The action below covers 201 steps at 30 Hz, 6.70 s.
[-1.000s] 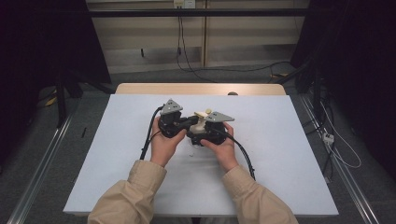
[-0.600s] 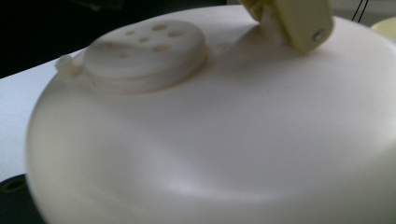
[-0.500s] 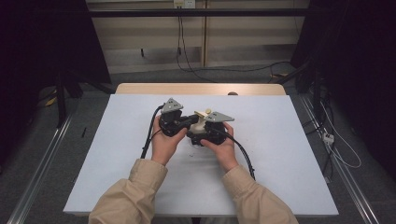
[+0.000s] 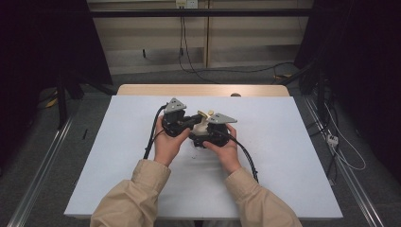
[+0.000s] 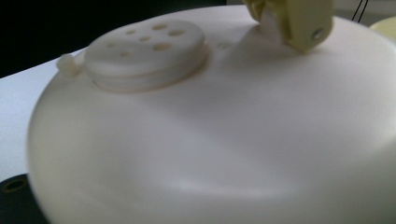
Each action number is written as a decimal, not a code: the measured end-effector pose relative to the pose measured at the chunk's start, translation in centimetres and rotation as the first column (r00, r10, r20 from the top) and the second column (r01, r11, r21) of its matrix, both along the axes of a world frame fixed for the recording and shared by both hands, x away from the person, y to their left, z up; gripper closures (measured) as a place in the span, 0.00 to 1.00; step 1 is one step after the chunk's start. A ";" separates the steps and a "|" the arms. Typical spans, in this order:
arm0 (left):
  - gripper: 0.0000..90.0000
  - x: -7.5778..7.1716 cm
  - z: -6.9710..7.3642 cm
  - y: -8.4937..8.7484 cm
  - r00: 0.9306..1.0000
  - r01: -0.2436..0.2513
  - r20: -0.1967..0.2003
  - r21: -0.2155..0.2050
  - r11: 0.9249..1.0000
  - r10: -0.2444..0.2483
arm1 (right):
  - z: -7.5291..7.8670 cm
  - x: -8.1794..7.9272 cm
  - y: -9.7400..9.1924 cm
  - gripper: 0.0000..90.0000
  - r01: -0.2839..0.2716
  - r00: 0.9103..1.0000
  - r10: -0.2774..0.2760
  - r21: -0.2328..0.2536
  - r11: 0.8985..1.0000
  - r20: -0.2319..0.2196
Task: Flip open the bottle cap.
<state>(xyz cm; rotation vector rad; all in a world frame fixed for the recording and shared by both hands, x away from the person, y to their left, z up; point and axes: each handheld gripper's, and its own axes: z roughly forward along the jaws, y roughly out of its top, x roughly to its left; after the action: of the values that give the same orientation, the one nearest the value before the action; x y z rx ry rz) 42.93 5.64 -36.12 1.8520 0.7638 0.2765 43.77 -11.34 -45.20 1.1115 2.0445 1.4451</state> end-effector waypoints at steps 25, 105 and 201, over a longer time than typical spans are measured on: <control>1.00 0.6 0.4 -0.3 1.000 -0.006 0.016 0.012 1.000 0.006 | 0.0 0.0 0.0 0.06 0.001 1.000 -0.001 0.000 1.000 -0.002; 0.91 1.2 -0.2 0.4 0.999 -0.032 -0.003 0.024 0.999 0.032 | 0.1 -0.8 -0.7 0.04 -0.012 0.999 0.012 -0.001 1.000 -0.040; 0.07 -5.7 -5.8 14.8 0.998 -0.011 -0.066 0.023 1.000 0.013 | 1.1 -11.8 -11.6 0.06 -0.002 0.999 0.002 -0.025 1.000 -0.033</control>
<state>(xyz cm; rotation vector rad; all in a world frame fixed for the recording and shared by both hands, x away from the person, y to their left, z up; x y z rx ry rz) 37.25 20.47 -41.93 1.8865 0.8206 0.2332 31.92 -22.95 -44.13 1.1310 2.0812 1.4072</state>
